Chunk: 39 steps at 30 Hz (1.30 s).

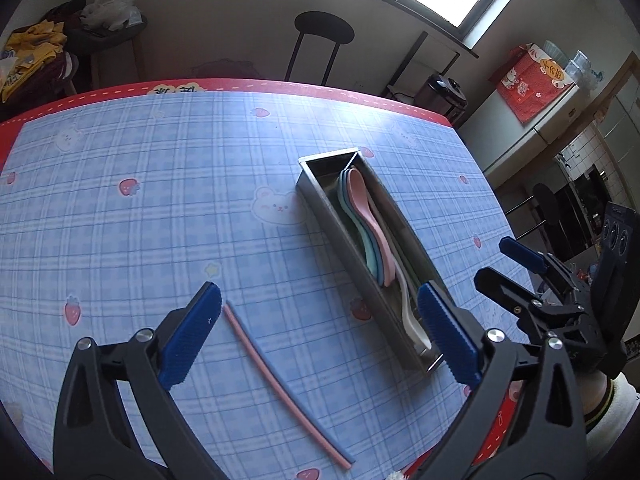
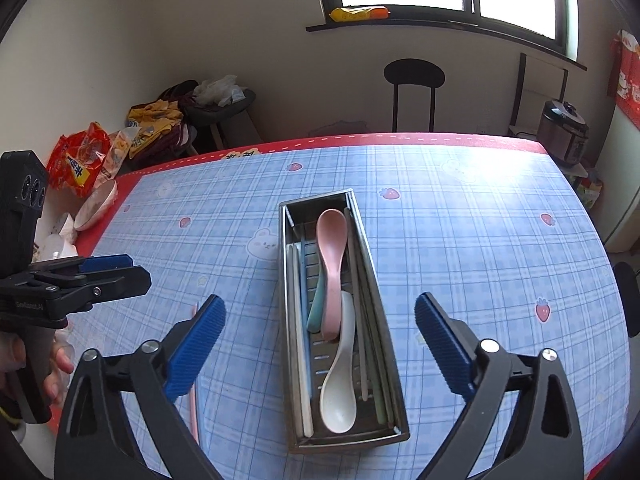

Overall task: Organize utensils
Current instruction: 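Move both open tools back toward the pink and blue chopsticks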

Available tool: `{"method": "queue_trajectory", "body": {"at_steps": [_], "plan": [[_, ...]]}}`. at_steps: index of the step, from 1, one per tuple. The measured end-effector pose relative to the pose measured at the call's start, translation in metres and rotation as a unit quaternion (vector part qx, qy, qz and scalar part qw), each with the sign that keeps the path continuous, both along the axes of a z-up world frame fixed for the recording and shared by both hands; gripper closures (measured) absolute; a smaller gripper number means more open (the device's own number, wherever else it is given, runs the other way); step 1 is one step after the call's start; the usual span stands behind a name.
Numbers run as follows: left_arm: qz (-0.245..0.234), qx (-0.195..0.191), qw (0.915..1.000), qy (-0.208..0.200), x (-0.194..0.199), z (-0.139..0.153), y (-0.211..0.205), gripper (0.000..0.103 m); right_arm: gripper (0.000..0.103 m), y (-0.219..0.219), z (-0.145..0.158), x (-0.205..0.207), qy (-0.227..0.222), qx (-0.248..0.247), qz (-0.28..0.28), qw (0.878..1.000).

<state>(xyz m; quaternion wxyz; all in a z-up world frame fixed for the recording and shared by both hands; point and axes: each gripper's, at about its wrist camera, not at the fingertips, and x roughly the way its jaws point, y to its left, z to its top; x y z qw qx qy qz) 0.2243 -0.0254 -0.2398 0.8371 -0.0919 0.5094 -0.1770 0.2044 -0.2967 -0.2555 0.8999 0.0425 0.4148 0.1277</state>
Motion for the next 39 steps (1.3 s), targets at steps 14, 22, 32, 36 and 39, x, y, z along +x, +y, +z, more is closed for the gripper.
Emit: {"method": "queue_trajectory", "body": {"at_steps": [14, 22, 32, 36, 39], "plan": [[0.043, 0.098, 0.9937, 0.035, -0.062, -0.070, 0.036, 0.006, 0.006, 0.055, -0.031, -0.048, 0.028, -0.057, 0.050, 0.997], [0.019, 0.135, 0.9895, 0.048, -0.068, -0.103, 0.008, 0.006, 0.006, 0.047, -0.034, -0.049, 0.045, -0.058, 0.035, 0.997], [0.016, 0.181, 0.9814, 0.063, -0.066, -0.119, -0.003, 0.006, 0.006, 0.051, -0.034, -0.045, 0.044, -0.084, 0.033, 0.995], [0.016, 0.183, 0.9810, 0.063, -0.066, -0.119, -0.005, 0.006, 0.006, 0.055, -0.033, -0.042, 0.040, -0.092, 0.031, 0.994], [0.012, 0.186, 0.9807, 0.061, -0.065, -0.119, -0.007, 0.005, 0.006, 0.056, -0.032, -0.040, 0.039, -0.084, 0.033, 0.995]]}}
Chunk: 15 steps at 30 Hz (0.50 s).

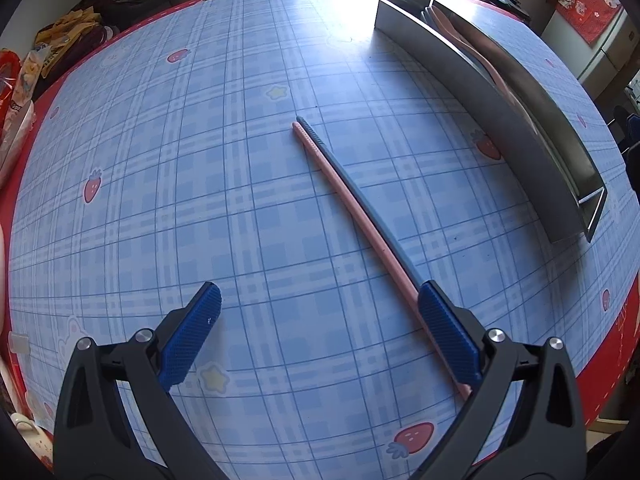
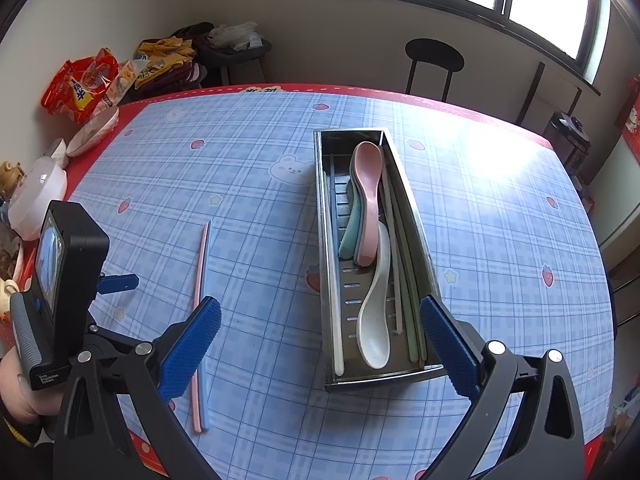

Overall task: Organize utensils
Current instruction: 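Move both open tools back toward the pink and blue chopsticks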

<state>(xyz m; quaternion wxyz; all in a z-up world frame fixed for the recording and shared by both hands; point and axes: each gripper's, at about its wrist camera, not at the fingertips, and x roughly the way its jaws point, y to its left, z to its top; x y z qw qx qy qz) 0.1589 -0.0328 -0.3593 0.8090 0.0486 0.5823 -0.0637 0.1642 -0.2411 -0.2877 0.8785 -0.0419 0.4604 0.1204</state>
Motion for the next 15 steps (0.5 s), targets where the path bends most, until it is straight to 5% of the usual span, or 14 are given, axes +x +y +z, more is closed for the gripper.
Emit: {"method": "queue_trajectory", "body": {"at_steps": [6, 15], "plan": [[0.004, -0.006, 1.0000, 0.003, 0.0000, -0.0004, 0.0034, 0.005, 0.006, -0.0020, 0.0004, 0.0030, 0.001, 0.005, -0.007, 1.000], [-0.009, 0.037, 0.9992, 0.009, 0.0032, 0.0043, 0.0052, 0.005, 0.006, 0.0071, 0.0004, 0.0052, 0.001, 0.027, 0.008, 1.000]]}}
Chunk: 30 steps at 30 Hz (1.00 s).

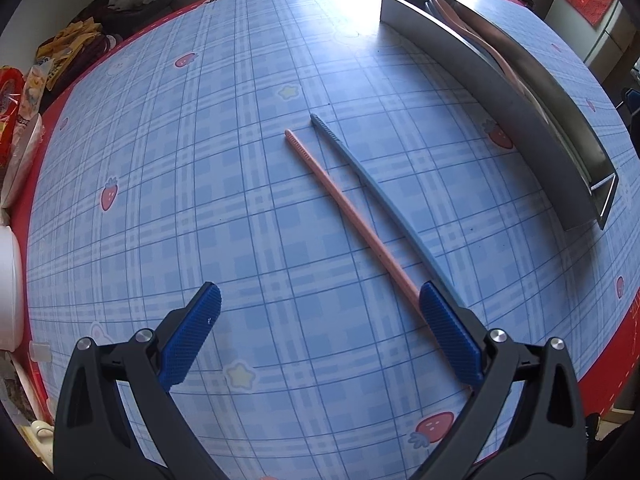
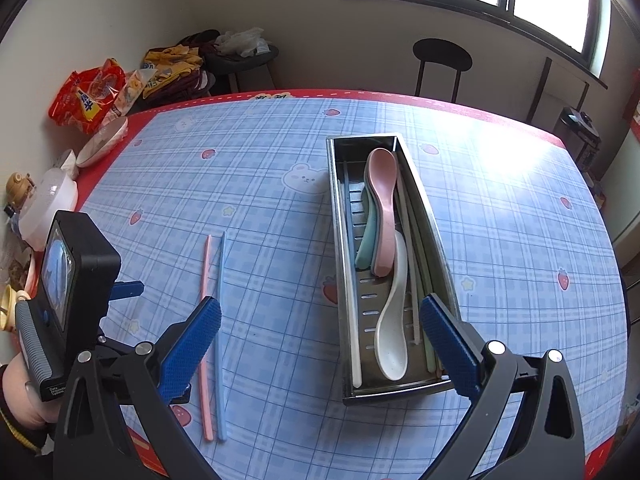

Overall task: Organize utensils
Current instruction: 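Move both open tools back toward the pink and blue chopsticks, then close the left tool on the pink chopstick while the right tool grasps the blue chopstick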

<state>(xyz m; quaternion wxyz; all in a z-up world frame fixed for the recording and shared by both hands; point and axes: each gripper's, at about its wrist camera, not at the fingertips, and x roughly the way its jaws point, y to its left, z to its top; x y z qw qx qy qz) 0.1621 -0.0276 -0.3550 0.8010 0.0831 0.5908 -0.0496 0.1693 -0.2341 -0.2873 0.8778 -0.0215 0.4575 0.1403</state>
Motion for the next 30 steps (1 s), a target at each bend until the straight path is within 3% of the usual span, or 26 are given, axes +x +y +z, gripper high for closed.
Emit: {"method": "queue_trajectory", "body": {"at_steps": [7, 15, 21, 28, 29, 30], "plan": [[-0.013, 0.019, 0.9997, -0.005, 0.000, 0.001, -0.004, 0.005, 0.006, 0.010, 0.000, 0.001, 0.007, 0.009, 0.016, 1.000], [-0.023, 0.011, 0.9997, 0.000, 0.001, -0.002, -0.014, 0.005, 0.006, 0.010, 0.000, 0.001, 0.005, -0.010, 0.008, 1.000], [-0.020, 0.015, 0.9996, 0.010, 0.003, -0.002, 0.001, 0.005, 0.006, 0.015, -0.003, 0.001, 0.009, -0.031, 0.013, 0.999], [0.011, 0.017, 0.9996, 0.021, -0.005, -0.002, 0.056, 0.005, 0.006, 0.053, -0.014, -0.003, 0.024, -0.056, 0.102, 0.993], [0.016, 0.012, 0.9996, 0.022, -0.007, -0.002, 0.065, 0.005, 0.008, 0.061, -0.018, -0.003, 0.029, -0.058, 0.118, 0.991], [0.021, 0.007, 0.9995, 0.024, -0.009, -0.002, 0.074, 0.005, 0.019, 0.068, -0.021, -0.004, 0.036, -0.058, 0.133, 0.989]]}}
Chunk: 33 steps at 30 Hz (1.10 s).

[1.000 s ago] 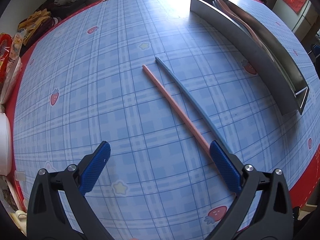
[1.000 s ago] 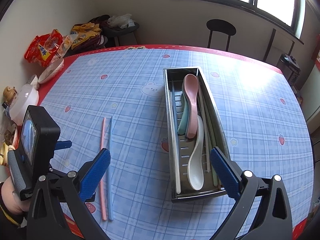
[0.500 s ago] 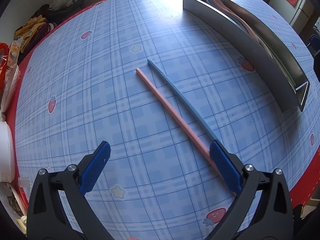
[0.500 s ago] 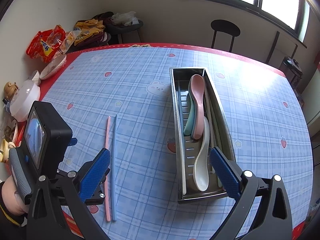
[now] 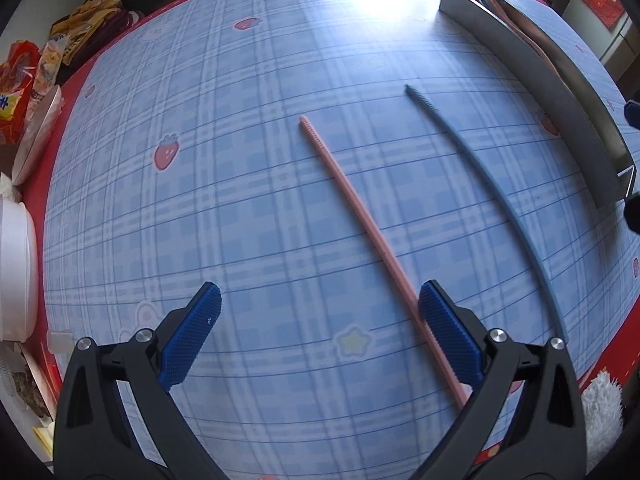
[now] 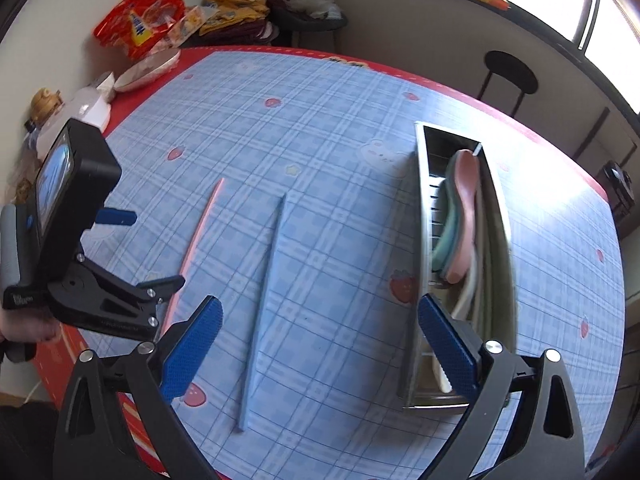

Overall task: Organize utensils
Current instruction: 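Close the left tool on the pink chopstick while the right tool grasps the blue chopstick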

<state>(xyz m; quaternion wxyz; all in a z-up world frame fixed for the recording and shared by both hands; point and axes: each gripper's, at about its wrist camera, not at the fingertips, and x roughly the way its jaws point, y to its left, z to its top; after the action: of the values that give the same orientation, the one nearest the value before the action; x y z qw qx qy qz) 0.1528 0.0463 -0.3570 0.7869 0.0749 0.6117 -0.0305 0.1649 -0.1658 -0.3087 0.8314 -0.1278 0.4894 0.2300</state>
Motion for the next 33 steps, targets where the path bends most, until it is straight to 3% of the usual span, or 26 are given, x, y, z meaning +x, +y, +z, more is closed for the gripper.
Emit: {"method": "queue_trajectory", "body": {"at_steps": [2, 6, 11, 16, 20, 26, 29, 31, 33], "plan": [[0.014, -0.011, 0.9998, 0.003, -0.005, -0.001, 0.018, 0.005, 0.037, 0.014, -0.009, -0.001, 0.014, -0.011, 0.022, 1.000], [0.057, -0.036, 0.9976, 0.016, -0.017, -0.006, 0.047, 0.005, 0.060, 0.031, -0.032, 0.000, 0.059, -0.016, 0.046, 0.997], [0.075, -0.031, 0.9967, 0.006, -0.033, -0.006, 0.055, 0.005, 0.077, 0.034, -0.054, 0.001, 0.085, -0.032, 0.037, 0.995], [0.090, -0.032, 0.9954, 0.002, -0.043, -0.005, 0.057, 0.004, 0.083, 0.034, -0.058, 0.000, 0.082, -0.037, 0.036, 0.995], [0.091, -0.032, 0.9953, 0.002, -0.041, -0.004, 0.055, 0.004, 0.095, 0.033, -0.058, -0.002, 0.074, -0.039, 0.034, 0.996], [0.095, -0.033, 0.9949, -0.011, -0.042, -0.005, 0.067, 0.008, 0.096, 0.024, -0.058, -0.001, 0.079, -0.018, 0.022, 0.996], [0.101, -0.033, 0.9939, -0.028, -0.043, 0.001, 0.066, 0.037, 0.096, 0.019, -0.057, -0.002, 0.081, -0.012, 0.018, 0.996], [0.101, -0.039, 0.9937, -0.031, -0.043, 0.006, 0.068, 0.069, 0.096, 0.016, -0.057, -0.001, 0.083, -0.007, 0.016, 0.996], [0.097, -0.057, 0.9932, -0.030, -0.042, 0.008, 0.067, 0.081, 0.096, 0.015, -0.057, -0.001, 0.084, -0.005, 0.015, 0.996]]}}
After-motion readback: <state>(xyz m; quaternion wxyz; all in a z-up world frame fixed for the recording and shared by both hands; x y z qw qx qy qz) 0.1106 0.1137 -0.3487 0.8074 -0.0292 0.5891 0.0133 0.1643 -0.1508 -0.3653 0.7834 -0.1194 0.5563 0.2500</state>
